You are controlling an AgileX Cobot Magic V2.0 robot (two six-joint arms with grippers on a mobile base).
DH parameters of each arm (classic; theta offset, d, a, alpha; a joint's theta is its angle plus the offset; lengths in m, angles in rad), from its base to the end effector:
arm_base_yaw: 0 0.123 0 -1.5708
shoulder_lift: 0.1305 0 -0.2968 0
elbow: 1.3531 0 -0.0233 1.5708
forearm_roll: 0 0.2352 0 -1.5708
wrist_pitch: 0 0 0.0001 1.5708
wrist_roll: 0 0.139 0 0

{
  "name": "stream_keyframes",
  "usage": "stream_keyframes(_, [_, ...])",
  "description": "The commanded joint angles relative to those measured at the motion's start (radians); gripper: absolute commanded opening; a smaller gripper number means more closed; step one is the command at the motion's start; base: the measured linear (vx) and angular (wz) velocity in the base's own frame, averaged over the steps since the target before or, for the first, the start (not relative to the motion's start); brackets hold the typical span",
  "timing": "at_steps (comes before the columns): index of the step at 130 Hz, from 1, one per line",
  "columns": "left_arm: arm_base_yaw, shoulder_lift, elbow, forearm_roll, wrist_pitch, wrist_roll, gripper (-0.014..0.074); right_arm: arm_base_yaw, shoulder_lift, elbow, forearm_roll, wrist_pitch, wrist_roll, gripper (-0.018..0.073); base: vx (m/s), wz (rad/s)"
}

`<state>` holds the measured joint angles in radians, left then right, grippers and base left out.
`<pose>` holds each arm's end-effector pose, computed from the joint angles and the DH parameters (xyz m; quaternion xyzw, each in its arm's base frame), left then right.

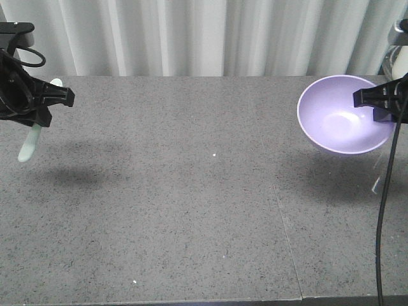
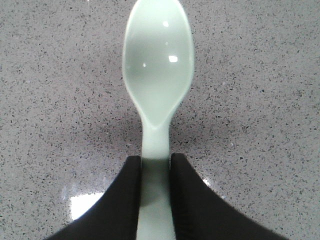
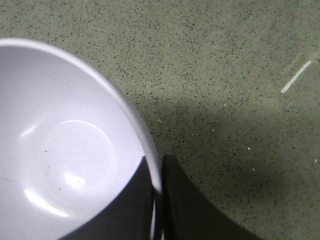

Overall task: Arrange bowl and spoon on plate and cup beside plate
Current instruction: 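Lift the lavender bowl off the counter with the right gripper, then drive the base, holding spoon and bowl, to the counter with the plate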

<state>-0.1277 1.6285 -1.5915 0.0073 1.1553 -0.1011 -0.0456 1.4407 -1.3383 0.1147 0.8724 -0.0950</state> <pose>0.3488 -0.0439 0.3254 0.0136 0.9729 -0.0228 0.2296 0.3235 -0.0026 0.3324 -0.0032 0.9409 0.0301 0.3374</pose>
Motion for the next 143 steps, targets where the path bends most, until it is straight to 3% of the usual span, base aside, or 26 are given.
stream_keyframes(1, [-0.007,-0.045,-0.023,-0.007,-0.035,-0.002,-0.0008,-0.002,-0.062,-0.021,0.01,-0.074,-0.002,-0.0001,0.0,0.0])
stream_keyframes(143, [-0.007,-0.045,-0.023,-0.007,-0.035,-0.002,-0.0008,-0.002,-0.078,-0.021,0.001,-0.065,-0.003,-0.0001,0.0,-0.03])
